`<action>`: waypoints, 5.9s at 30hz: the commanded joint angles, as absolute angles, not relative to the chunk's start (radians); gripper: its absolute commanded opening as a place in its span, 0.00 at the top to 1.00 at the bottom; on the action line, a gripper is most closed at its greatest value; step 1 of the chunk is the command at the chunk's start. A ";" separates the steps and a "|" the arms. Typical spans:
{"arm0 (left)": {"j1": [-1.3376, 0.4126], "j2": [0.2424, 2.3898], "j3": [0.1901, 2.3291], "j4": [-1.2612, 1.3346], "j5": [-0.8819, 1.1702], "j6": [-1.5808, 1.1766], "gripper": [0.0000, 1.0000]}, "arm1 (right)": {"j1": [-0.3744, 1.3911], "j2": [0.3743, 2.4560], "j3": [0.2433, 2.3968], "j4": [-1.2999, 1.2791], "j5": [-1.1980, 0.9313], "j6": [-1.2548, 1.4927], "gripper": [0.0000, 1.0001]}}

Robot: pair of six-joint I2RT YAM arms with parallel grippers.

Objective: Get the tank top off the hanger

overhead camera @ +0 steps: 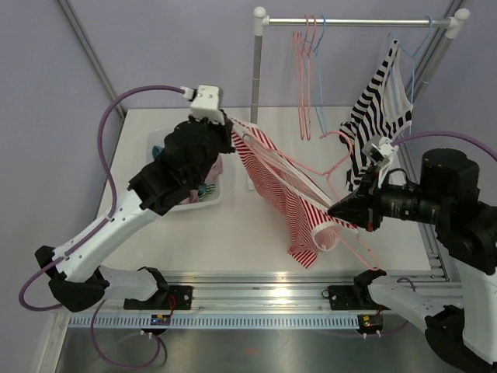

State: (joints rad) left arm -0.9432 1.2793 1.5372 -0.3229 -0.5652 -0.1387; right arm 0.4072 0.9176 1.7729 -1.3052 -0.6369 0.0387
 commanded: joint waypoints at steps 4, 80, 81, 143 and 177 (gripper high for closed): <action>-0.737 1.167 1.494 -0.441 -0.615 -0.374 1.00 | 0.494 0.999 1.776 -1.261 -0.664 -0.064 1.00; -0.882 0.649 1.111 -0.824 -0.120 -0.296 0.01 | 0.170 2.019 2.747 -1.063 -0.066 0.112 1.00; -0.882 0.649 1.098 -0.821 -0.120 -0.298 0.01 | 0.170 2.020 2.732 -1.062 -0.066 0.118 1.00; -1.219 1.723 0.812 -0.061 -0.307 -0.540 0.91 | 0.226 0.959 1.792 -0.851 -0.374 0.161 0.00; -0.613 1.221 1.670 -0.848 -0.476 -0.253 1.00 | 0.227 0.853 1.690 -0.858 -0.215 0.160 0.00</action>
